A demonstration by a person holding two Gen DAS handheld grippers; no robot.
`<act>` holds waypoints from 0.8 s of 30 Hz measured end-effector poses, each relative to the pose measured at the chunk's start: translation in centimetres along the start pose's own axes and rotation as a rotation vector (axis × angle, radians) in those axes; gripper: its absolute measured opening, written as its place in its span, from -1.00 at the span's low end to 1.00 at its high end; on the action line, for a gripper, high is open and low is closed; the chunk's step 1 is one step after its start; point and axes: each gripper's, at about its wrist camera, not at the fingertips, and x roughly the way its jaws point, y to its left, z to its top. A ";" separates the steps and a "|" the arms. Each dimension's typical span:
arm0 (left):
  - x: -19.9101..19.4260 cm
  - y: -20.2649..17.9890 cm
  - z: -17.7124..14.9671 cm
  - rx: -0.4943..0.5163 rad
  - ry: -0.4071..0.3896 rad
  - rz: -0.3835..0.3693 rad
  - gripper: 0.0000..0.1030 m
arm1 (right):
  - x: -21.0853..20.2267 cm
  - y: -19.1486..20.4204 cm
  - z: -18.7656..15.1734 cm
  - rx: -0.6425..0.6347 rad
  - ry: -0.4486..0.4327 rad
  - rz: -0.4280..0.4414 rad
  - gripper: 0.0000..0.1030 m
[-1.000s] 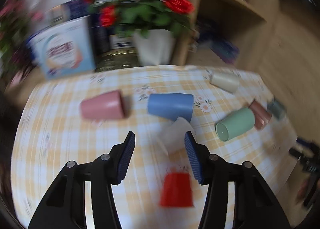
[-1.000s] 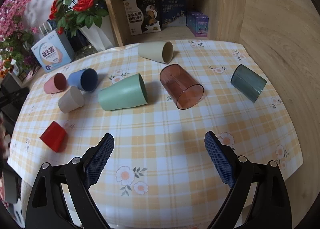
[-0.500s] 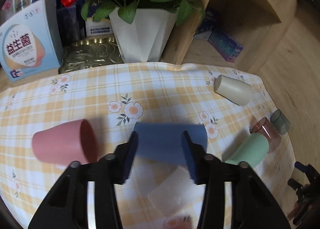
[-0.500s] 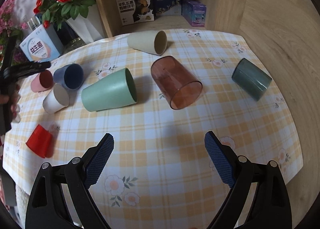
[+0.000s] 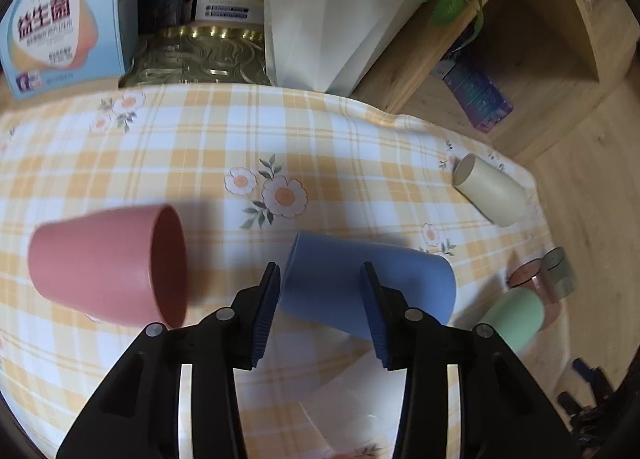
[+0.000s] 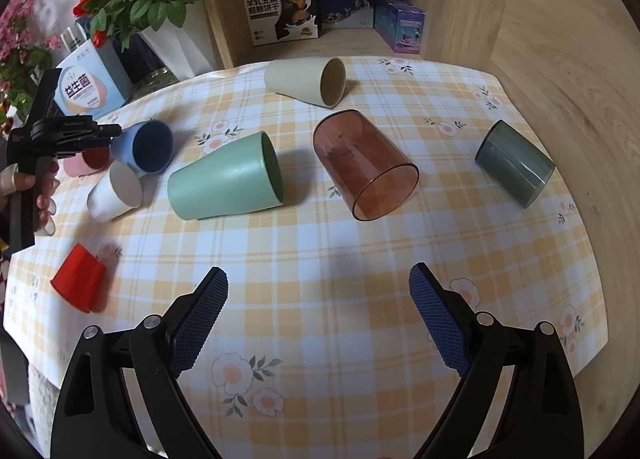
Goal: Flip cup upside down
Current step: 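Lift the blue cup with the left tool and rotate it upright, opening up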
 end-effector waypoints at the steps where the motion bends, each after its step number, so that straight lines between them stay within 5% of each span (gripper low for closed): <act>1: 0.0 0.1 -0.1 -0.006 0.005 -0.010 -0.22 | 0.0 -0.1 0.0 0.001 0.000 0.001 0.73; 7: 0.0 -1.7 -2.1 0.077 0.066 -0.030 -0.18 | 0.0 0.0 -0.2 0.006 0.002 0.009 0.73; 12: 0.4 -4.4 -3.4 0.216 0.102 -0.019 0.04 | 0.1 0.4 -0.4 0.003 0.008 0.026 0.73; 17: 0.2 -7.3 -3.1 0.449 0.048 0.103 0.42 | 0.2 0.1 -0.4 0.008 0.010 0.023 0.73; 24: 3.1 -9.5 -2.2 0.655 0.130 0.149 0.47 | 0.7 -0.5 -0.2 0.031 0.016 0.021 0.73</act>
